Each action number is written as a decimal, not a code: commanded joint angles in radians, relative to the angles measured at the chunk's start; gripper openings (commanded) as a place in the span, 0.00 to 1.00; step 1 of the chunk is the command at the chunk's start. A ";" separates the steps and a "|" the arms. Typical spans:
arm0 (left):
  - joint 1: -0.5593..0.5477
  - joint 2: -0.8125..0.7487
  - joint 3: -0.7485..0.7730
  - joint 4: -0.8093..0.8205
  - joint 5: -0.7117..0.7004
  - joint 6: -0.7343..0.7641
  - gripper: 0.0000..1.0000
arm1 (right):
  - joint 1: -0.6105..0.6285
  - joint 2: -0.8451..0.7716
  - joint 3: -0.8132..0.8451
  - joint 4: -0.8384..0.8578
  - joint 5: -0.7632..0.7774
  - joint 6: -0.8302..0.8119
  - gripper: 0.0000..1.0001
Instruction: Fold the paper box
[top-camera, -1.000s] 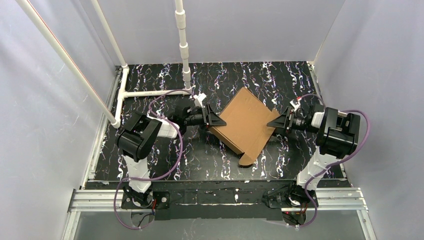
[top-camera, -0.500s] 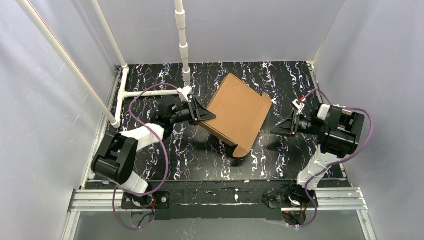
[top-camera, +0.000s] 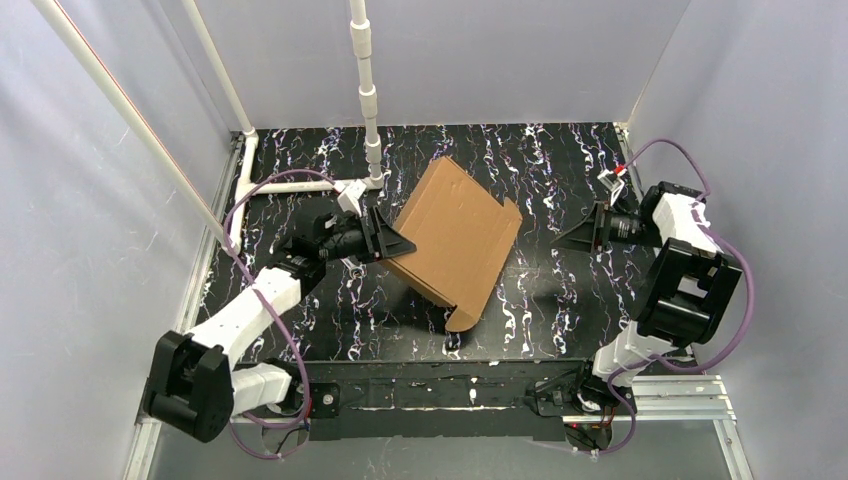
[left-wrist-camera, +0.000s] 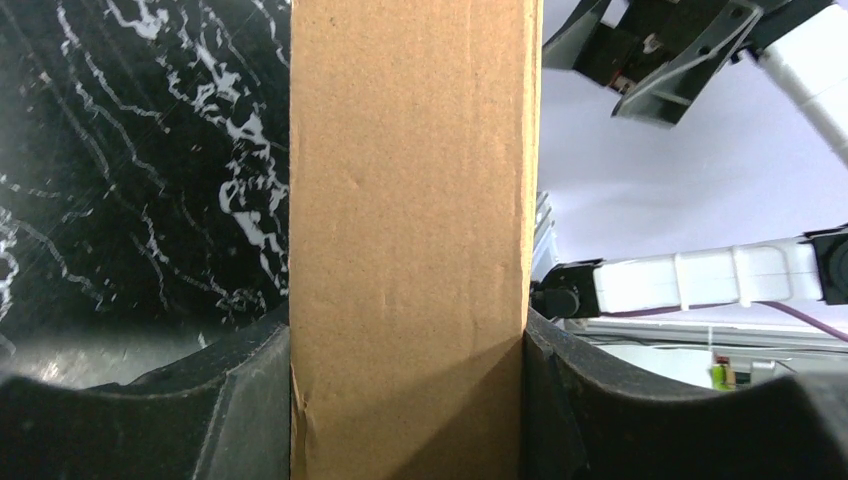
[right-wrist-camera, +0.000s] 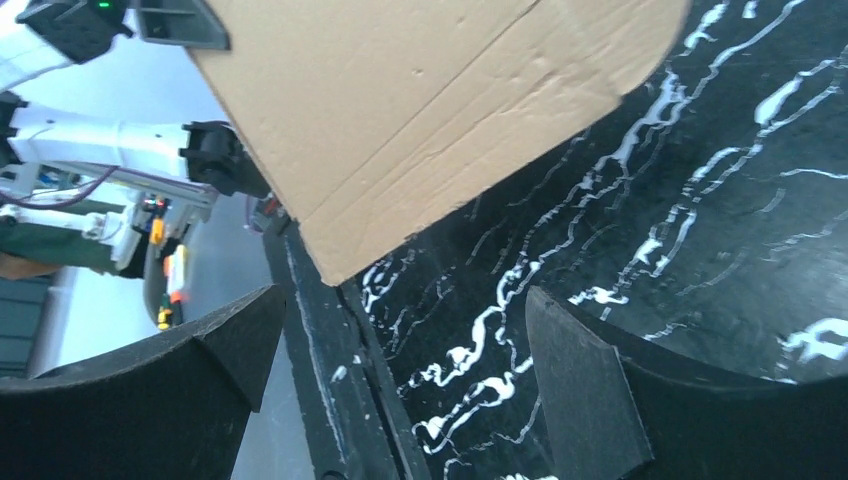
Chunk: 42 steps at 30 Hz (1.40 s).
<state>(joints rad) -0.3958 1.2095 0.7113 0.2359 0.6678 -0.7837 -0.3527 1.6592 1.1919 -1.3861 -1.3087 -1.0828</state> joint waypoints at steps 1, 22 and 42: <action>0.003 -0.095 0.048 -0.222 -0.055 0.116 0.18 | -0.005 -0.111 0.053 0.309 0.174 0.417 0.98; -0.274 0.089 0.822 -1.002 -0.702 0.605 0.15 | 0.035 -0.539 -0.401 1.184 0.555 1.077 0.98; -0.633 0.396 1.024 -0.932 -1.367 0.825 0.08 | 0.090 -0.467 -0.466 1.308 0.403 1.256 0.98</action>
<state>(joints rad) -0.9455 1.5833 1.7214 -0.7612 -0.4221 -0.0456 -0.2604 1.1934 0.7033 -0.0967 -0.9115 0.1730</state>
